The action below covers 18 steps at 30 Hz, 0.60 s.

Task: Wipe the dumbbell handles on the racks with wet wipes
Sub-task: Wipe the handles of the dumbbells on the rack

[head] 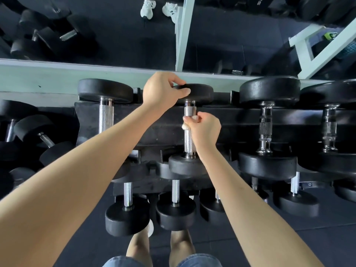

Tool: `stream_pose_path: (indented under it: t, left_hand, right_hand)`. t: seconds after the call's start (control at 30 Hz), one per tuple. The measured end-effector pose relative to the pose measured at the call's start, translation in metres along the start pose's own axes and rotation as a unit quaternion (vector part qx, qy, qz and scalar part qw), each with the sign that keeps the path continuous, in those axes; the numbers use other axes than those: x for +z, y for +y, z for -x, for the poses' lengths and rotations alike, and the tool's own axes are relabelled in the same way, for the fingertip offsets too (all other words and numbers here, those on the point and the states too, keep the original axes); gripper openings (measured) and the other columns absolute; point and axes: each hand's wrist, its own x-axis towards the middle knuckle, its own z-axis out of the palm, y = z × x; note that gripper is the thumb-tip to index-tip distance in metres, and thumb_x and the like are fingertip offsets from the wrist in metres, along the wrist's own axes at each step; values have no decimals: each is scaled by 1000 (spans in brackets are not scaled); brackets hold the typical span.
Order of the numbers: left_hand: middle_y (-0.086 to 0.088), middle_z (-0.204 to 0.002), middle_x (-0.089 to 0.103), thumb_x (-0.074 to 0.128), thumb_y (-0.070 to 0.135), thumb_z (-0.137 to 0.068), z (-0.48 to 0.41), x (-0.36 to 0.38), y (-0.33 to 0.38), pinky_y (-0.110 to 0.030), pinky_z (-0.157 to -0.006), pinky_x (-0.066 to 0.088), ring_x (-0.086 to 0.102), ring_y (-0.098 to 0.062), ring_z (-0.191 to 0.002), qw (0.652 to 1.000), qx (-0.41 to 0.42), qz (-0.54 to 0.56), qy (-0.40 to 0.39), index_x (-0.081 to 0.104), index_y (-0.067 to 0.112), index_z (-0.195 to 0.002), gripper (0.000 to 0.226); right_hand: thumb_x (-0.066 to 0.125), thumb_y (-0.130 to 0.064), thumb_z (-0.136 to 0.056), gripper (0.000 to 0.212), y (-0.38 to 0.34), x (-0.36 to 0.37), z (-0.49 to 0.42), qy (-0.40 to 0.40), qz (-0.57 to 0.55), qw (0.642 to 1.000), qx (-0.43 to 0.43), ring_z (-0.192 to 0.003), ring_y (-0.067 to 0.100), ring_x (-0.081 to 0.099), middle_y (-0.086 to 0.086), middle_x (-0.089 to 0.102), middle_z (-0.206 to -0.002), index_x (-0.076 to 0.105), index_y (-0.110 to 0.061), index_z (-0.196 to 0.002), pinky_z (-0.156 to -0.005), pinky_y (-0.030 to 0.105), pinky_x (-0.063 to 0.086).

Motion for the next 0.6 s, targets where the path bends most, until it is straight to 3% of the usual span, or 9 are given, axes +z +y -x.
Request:
stream_pose_path:
  t: [0.07, 0.13, 0.17, 0.23, 0.33, 0.37, 0.47, 0.6]
  left_hand:
    - [7, -99, 63, 72, 39, -79, 1, -1, 2, -23, -65, 43, 59, -12, -92, 1000, 6, -8, 2, 69, 26, -103, 27]
    - [8, -96, 55, 68, 46, -80, 2, 0, 3, -24, -68, 40, 55, -13, -92, 999, -17, -29, -11, 63, 22, -109, 38]
    - [7, -92, 53, 66, 53, -79, 1, 2, 4, -24, -67, 40, 53, -14, -87, 998, -46, -35, -26, 59, 20, -106, 43]
    - [6, -69, 43, 62, 68, -74, 0, 8, 6, -24, -54, 33, 44, -14, -65, 992, -98, -48, -55, 52, 16, -86, 54]
    - [4, -56, 32, 60, 76, -68, -2, 15, 16, -23, -46, 26, 34, -12, -49, 986, -127, -74, -85, 56, 7, -86, 71]
    - [3, -55, 32, 60, 77, -67, -3, 17, 20, -23, -45, 26, 33, -11, -47, 983, -133, -83, -92, 50, 10, -76, 68]
    - [4, -53, 27, 64, 75, -64, -7, 16, 26, -24, -44, 23, 29, -12, -45, 981, -149, -88, -92, 27, 15, -61, 70]
    - [6, -49, 22, 68, 74, -61, -8, 18, 20, -26, -45, 19, 22, -11, -44, 986, -132, -86, -62, 20, 19, -56, 73]
  right_hand:
    - [74, -19, -78, 40, 15, -11, 12, -44, 43, 998, -22, -46, 5, 43, -6, 49, -49, 45, -12, -52, -43, 13, 30]
    - [77, -16, -75, 38, 28, -23, 18, -115, 54, 992, 6, -46, 9, 51, 1, 55, -52, 49, -9, -52, -42, 13, 34]
    - [79, -14, -74, 30, 32, -26, 15, -146, 32, 988, 28, -50, 12, 59, 6, 62, -57, 57, -2, -57, -46, 20, 44]
    - [79, -9, -73, 22, 32, -32, 5, -193, -66, 976, 80, -68, 21, 70, 14, 70, -75, 68, 7, -83, -70, 36, 58]
    - [74, -5, -78, 37, 26, -34, -5, -261, -171, 940, 138, -73, 15, 66, 1, 69, -76, 62, 2, -112, -73, 33, 56]
    - [72, -6, -80, 38, 24, -34, -6, -277, -184, 932, 146, -73, 13, 65, -5, 67, -70, 60, 1, -116, -73, 31, 54]
    - [65, -6, -87, 28, 23, -32, -6, -304, -188, 922, 148, -70, 7, 64, -14, 63, -54, 59, -1, -114, -74, 28, 52]
    - [64, -3, -86, 17, 18, -32, -5, -278, -190, 930, 145, -56, 1, 62, -13, 63, -53, 64, 1, -103, -62, 20, 51]
